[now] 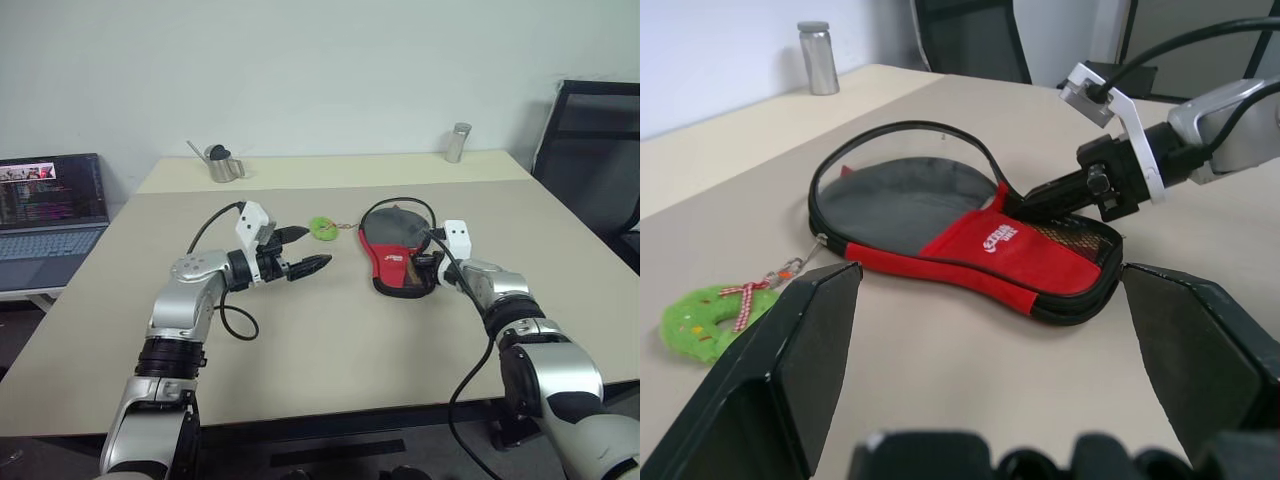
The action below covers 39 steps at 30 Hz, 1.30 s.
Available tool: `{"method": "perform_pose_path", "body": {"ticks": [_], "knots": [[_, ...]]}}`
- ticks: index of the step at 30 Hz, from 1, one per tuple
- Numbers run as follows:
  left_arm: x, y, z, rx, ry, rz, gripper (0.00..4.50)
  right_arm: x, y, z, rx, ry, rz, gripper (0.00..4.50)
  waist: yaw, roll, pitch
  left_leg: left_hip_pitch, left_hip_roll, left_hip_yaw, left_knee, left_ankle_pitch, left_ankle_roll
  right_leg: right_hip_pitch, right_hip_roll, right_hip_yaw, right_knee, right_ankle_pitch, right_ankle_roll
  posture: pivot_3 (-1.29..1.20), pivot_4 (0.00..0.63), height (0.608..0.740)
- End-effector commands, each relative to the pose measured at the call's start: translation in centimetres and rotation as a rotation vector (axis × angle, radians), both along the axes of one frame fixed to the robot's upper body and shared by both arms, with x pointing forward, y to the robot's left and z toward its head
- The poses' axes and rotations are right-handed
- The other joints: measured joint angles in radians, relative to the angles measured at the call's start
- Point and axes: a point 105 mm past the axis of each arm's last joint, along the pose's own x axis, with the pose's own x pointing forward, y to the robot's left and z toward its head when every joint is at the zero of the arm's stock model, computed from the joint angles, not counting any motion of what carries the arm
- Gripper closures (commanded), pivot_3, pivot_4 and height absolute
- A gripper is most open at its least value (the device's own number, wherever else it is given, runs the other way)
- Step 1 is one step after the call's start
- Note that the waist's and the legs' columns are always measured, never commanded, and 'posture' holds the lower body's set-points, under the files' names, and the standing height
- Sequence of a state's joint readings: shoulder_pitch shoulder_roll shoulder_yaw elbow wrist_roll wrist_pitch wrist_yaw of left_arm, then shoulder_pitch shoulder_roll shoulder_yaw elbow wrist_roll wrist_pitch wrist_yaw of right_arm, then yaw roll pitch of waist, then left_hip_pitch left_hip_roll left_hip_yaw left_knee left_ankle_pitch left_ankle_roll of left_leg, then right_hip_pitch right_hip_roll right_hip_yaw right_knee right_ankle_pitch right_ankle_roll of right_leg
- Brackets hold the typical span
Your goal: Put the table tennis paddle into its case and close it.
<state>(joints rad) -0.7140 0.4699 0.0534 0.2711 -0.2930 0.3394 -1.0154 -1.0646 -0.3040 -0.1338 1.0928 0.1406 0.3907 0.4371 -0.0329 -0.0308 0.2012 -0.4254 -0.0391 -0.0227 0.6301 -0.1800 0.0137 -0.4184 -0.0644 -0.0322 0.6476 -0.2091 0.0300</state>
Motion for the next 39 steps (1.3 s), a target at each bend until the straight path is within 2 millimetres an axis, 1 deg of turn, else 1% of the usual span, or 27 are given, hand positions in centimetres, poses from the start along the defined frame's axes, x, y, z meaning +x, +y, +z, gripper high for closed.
{"method": "perform_pose_path", "body": {"ticks": [1,8,14,15,17,20,26,29,34,39], "knots": [[-0.6,0.0,1.4,0.008,-0.065,-0.019,0.00,-0.5,0.7,-1.5,-0.011,0.047,0.021,4.46,0.000,0.000,0.000,0.000,0.000,0.000,0.000,0.000,0.000,0.000,0.000,0.000,0.000,0.000,0.000,0.00,0.150,0.740],[-0.7,0.3,1.3,0.014,-0.060,-0.016,0.00,-0.5,0.7,-0.8,0.016,0.026,0.036,4.46,0.000,0.000,0.000,0.000,0.000,0.000,0.000,0.000,0.000,0.000,0.000,0.001,0.000,0.000,0.000,0.00,0.150,0.740],[-1.4,0.6,0.5,0.033,-0.026,-0.043,0.00,-1.3,2.9,-0.3,0.066,0.036,0.142,4.46,-0.003,0.000,0.000,0.000,0.001,0.001,-0.001,0.000,0.000,-0.001,0.000,0.001,0.000,0.000,0.000,0.00,0.150,0.740],[-1.7,0.9,0.2,0.043,-0.013,-0.058,0.00,-1.5,3.6,-0.2,0.083,0.038,0.170,4.46,-0.003,0.000,0.000,0.000,0.001,0.001,-0.001,0.000,0.000,-0.001,0.001,0.001,0.000,0.000,0.000,0.00,0.150,0.740],[-2.6,1.5,-0.3,0.062,0.020,-0.095,0.00,-2.4,5.1,0.2,0.114,0.043,0.240,4.46,-0.008,0.000,0.000,0.000,0.002,0.001,-0.002,0.000,0.000,-0.001,0.001,0.001,0.000,0.000,-0.001,0.00,0.150,0.740],[-3.6,2.1,-0.9,0.095,0.061,-0.140,0.00,-3.7,6.8,0.6,0.138,0.051,0.315,4.46,-0.013,0.000,0.000,0.000,0.003,0.001,-0.003,0.000,0.000,-0.002,0.002,0.002,0.000,0.000,-0.001,0.00,0.150,0.740],[-4.5,2.6,-1.7,0.141,0.095,-0.176,0.00,-6.0,8.7,0.9,0.158,0.066,0.408,4.46,-0.013,0.000,0.000,0.000,0.006,0.000,-0.002,0.000,0.000,-0.002,0.004,0.001,-0.001,0.000,-0.003,0.00,0.150,0.740],[-5.1,2.7,-2.1,0.161,0.113,-0.202,0.00,-7.5,9.6,0.9,0.155,0.079,0.466,4.46,-0.013,0.000,0.000,0.000,0.008,0.001,-0.002,-0.001,-0.001,-0.002,0.004,0.001,-0.001,0.000,-0.004,0.00,0.150,0.740],[-6.3,3.0,-3.0,0.190,0.142,-0.233,0.00,-9.6,10.1,0.9,0.155,0.093,0.501,4.46,-0.011,0.000,0.000,0.000,0.010,0.001,-0.002,-0.001,-0.002,-0.003,0.005,0.001,-0.001,-0.001,-0.006,0.00,0.150,0.740],[-7.9,3.5,-4.4,0.241,0.188,-0.260,0.00,-12.3,9.4,0.5,0.150,0.134,0.492,4.46,-0.006,0.000,0.000,0.000,0.011,0.000,-0.002,-0.002,-0.004,-0.003,0.005,0.001,-0.002,-0.002,-0.007,0.00,0.150,0.740]]}}
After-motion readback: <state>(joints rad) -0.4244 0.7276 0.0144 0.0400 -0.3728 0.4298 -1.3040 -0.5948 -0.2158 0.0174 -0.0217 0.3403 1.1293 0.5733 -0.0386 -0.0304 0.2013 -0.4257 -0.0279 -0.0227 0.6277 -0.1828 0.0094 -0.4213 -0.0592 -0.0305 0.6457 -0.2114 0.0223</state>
